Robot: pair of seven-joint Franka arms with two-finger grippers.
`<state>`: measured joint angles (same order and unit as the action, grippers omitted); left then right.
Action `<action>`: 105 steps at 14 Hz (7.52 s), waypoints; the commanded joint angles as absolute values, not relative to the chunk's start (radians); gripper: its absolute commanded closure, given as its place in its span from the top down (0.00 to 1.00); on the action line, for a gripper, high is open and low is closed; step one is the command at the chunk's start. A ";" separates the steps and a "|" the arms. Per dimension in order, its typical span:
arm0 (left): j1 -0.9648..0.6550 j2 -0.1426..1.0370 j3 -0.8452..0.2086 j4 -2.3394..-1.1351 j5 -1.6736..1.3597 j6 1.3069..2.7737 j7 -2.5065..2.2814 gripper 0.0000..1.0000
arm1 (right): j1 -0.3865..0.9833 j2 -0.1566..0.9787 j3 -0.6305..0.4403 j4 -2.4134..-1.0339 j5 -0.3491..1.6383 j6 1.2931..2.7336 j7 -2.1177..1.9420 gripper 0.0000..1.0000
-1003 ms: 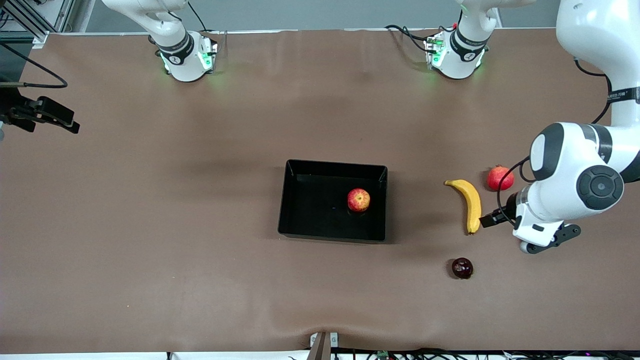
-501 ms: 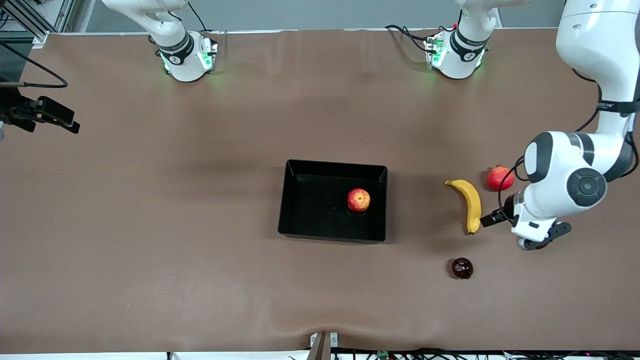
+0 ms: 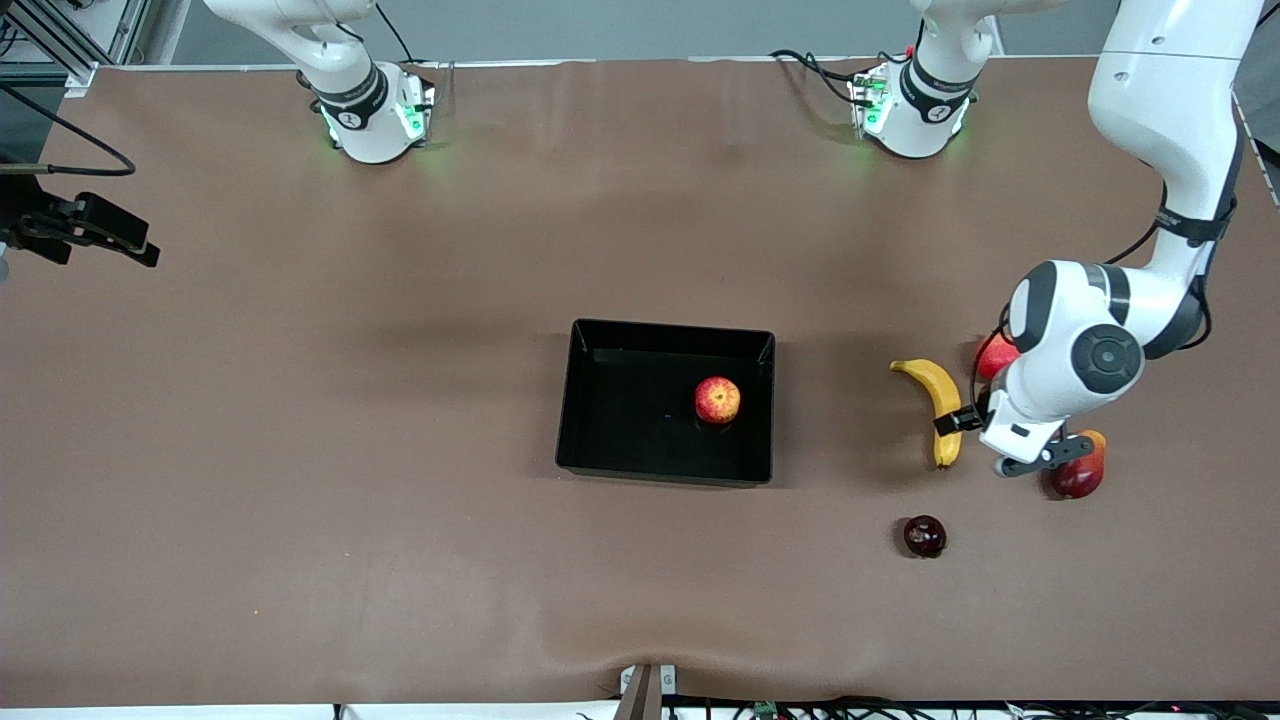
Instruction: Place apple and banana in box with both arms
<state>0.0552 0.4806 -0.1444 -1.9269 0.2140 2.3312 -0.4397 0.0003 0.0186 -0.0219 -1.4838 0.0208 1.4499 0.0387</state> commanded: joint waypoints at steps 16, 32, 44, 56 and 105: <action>0.055 0.542 -0.153 -1.954 0.268 2.413 -0.348 0.00 | -0.006 0.015 -0.014 -1.474 0.011 1.442 0.031 1.00; 0.009 0.466 -0.314 -1.533 0.075 1.987 -0.390 0.00 | -0.003 0.015 -0.012 -1.474 0.014 1.440 0.031 1.00; -0.242 0.670 -0.301 -1.235 0.054 1.967 -0.737 0.00 | -0.005 0.015 -0.012 -1.474 0.012 1.440 0.031 1.00; -0.610 0.833 -0.100 -1.195 0.052 2.077 -0.942 0.00 | -0.005 0.015 -0.012 -1.474 0.014 1.440 0.032 1.00; -0.396 0.535 0.012 -1.213 0.051 1.916 -0.705 1.00 | -0.005 0.015 -0.012 -1.474 0.017 1.442 0.032 1.00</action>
